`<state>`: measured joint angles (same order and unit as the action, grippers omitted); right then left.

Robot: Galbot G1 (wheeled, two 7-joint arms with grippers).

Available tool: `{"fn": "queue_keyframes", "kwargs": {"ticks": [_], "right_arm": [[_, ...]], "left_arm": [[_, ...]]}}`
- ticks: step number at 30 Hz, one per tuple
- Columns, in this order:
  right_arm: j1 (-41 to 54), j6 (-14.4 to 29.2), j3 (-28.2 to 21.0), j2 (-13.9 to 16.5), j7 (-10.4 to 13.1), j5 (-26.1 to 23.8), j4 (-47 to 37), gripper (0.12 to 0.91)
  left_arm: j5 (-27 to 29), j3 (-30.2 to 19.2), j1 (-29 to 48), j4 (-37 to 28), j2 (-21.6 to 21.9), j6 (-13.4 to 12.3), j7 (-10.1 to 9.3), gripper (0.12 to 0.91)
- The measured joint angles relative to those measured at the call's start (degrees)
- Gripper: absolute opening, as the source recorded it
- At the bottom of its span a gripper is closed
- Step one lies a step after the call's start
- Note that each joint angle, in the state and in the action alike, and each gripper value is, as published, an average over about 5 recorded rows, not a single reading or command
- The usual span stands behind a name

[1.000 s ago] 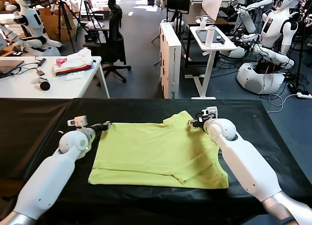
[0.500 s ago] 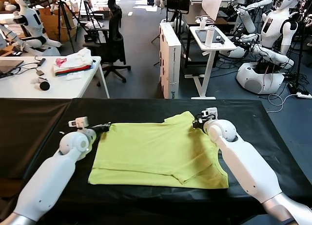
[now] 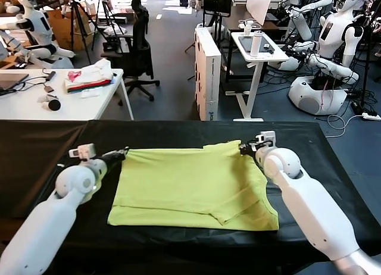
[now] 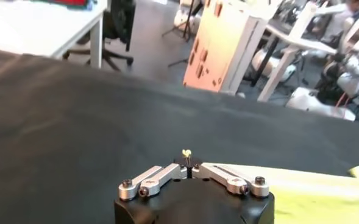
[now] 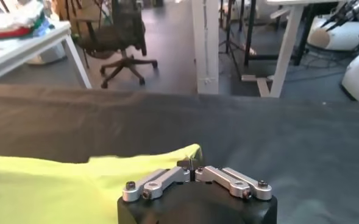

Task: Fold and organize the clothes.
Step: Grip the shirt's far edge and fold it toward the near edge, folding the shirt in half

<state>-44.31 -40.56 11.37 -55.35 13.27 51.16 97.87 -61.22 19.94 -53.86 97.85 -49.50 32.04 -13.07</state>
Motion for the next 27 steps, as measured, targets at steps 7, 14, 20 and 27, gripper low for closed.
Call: {"fn": "queue_keyframes", "kwargs": {"ticks": [7,14,20,27], "right_arm": [[-8.23,0.40,4.50,3.67,0.41,-0.38,10.21,0.139],[-17.28,0.61,8.17,6.78,2.12,-2.19,18.59,0.139],[-23.30,0.26,10.62,7.81,2.95,-3.13,22.74,0.139],[-29.20,-0.79,13.03,7.79,2.99,-3.77,25.93,0.139]], "left_arm": [[-1.19,3.97,-6.84,5.76,1.18,-0.27,-0.32,0.149],[-1.25,5.67,-12.36,12.81,-0.04,-0.07,-1.87,0.149],[-0.77,7.50,-16.66,18.04,-0.95,-0.11,-2.44,0.149],[0.55,10.82,-23.32,23.05,-1.59,-0.62,-2.06,0.149]]}}
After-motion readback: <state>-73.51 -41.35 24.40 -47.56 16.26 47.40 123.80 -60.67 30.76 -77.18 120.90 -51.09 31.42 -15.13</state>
